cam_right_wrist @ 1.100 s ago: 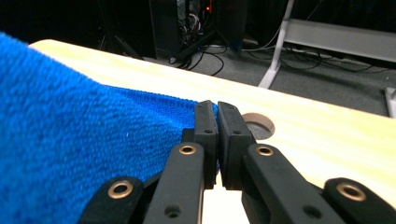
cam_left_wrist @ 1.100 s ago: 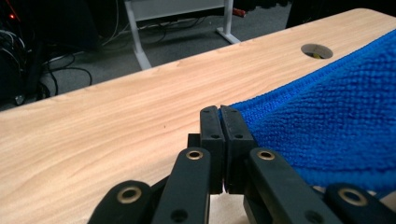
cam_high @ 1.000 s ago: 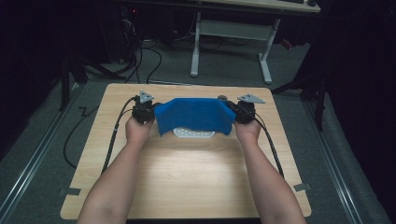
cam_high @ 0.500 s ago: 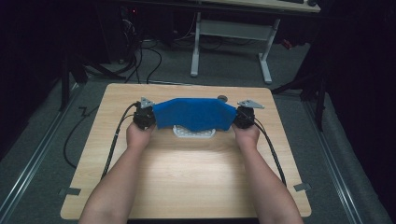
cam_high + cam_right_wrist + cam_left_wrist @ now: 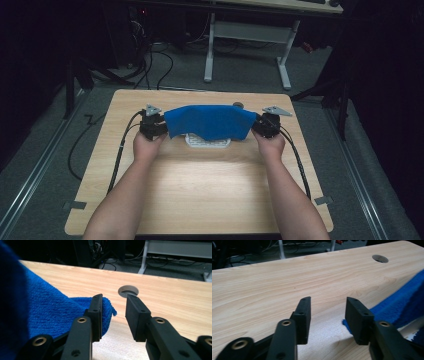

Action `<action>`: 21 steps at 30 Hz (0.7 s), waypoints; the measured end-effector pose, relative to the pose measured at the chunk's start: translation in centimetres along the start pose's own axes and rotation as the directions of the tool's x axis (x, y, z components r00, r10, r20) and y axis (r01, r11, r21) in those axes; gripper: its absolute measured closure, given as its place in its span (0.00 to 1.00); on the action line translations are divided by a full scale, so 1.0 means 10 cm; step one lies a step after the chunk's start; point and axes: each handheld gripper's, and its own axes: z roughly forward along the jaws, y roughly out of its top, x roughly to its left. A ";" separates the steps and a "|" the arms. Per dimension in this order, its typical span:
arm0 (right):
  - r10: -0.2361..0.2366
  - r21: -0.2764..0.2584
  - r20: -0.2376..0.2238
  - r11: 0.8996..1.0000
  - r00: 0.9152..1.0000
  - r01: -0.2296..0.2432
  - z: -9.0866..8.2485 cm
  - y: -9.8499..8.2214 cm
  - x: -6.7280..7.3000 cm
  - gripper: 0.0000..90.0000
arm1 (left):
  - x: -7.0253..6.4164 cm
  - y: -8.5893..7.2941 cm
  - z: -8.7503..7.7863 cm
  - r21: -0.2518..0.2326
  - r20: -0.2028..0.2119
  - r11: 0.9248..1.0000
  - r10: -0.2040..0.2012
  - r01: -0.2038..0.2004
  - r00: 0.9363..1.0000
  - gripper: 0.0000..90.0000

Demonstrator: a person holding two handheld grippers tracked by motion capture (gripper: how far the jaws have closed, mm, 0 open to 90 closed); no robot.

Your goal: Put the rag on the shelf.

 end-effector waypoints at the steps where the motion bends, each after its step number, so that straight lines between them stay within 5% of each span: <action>1: -0.003 -0.006 0.001 1.000 1.000 0.003 -0.03 0.01 -0.01 0.74 | 0.00 0.00 -0.03 -0.010 -0.006 1.000 -0.006 0.006 1.000 0.60; 8: 0.020 -0.035 0.022 0.999 1.000 -0.019 -0.23 0.04 -0.08 0.72 | 0.03 -0.03 -0.16 -0.013 -0.044 1.000 -0.020 0.020 0.999 0.57; 21: 0.022 -0.068 0.024 0.997 0.999 -0.021 -0.38 0.14 -0.12 0.60 | 0.02 -0.09 -0.24 -0.017 -0.047 1.000 -0.014 0.013 0.999 0.58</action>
